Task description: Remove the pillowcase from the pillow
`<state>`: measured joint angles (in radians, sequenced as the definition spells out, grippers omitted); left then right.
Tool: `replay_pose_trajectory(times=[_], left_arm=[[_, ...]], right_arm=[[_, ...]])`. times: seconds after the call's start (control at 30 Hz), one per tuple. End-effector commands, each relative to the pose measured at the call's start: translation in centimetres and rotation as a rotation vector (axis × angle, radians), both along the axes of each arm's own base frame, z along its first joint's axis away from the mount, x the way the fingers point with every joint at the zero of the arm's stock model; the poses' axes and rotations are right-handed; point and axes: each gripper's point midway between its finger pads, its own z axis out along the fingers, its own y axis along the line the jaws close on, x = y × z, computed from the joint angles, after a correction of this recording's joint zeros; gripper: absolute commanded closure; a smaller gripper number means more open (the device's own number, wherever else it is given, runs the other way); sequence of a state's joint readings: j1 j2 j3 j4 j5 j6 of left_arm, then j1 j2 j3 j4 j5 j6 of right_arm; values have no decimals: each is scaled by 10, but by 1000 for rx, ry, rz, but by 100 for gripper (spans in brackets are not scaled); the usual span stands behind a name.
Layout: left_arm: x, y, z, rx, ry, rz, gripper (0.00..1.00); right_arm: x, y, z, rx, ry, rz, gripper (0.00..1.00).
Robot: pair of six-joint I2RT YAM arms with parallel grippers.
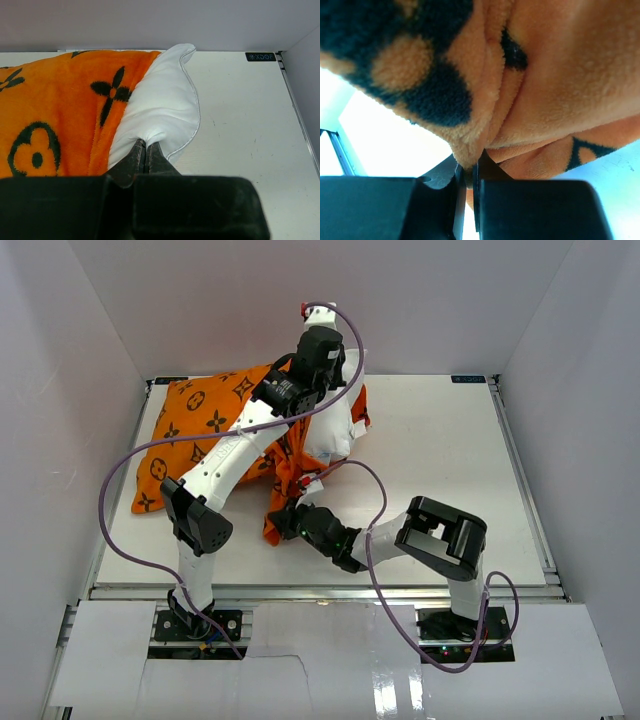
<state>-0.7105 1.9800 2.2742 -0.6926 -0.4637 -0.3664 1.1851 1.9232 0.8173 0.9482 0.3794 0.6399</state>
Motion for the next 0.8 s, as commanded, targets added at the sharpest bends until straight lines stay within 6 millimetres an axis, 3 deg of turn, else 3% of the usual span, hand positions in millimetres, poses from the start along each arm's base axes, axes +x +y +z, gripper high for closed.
replay_pose_trajectory(times=[0.0,0.13,0.2,0.23,0.27,0.3,0.33,0.37,0.4,0.43,0.47,0.5,0.57,0.67,0.7,0.77], left_arm=[[-9,14,186,-410,-452,22,100],[-19,12,183,-433,-424,-14,100],[-24,8,178,-431,-403,-53,100],[-24,2,162,-413,-367,-77,100],[-30,-6,154,-418,-336,-126,100],[-39,-4,156,-424,-331,-151,100],[-43,-6,149,-419,-312,-172,100],[-44,-12,126,-396,-266,-196,100],[-52,-7,127,-403,-260,-204,100],[-57,-6,124,-410,-256,-214,100],[-57,-10,98,-387,-210,-226,100],[-66,-3,104,-409,-223,-229,100],[-69,-1,87,-408,-219,-224,100],[-74,5,87,-401,-225,-224,100],[-77,2,86,-402,-217,-246,100],[-81,-2,84,-409,-203,-274,100]], right_arm=[[-77,5,-74,-204,139,262,92],[-74,0,-67,-215,120,244,92],[-71,-14,-64,-238,102,224,92],[-67,-18,-42,-216,65,213,89],[-64,-26,-35,-224,42,190,73],[-63,-38,-32,-258,36,181,63],[-62,-47,-4,-229,5,171,52],[-59,-57,4,-256,-23,152,35],[-60,-73,1,-323,-11,138,30],[-55,-86,27,-294,-40,89,25],[-53,-95,34,-286,-30,56,21],[-54,-110,48,-276,-22,28,19],[-56,-125,58,-257,-14,0,12],[-59,-149,82,-193,-20,-42,4],[-56,-158,99,-152,-39,-68,3],[-44,-176,110,-143,-72,-138,3]])
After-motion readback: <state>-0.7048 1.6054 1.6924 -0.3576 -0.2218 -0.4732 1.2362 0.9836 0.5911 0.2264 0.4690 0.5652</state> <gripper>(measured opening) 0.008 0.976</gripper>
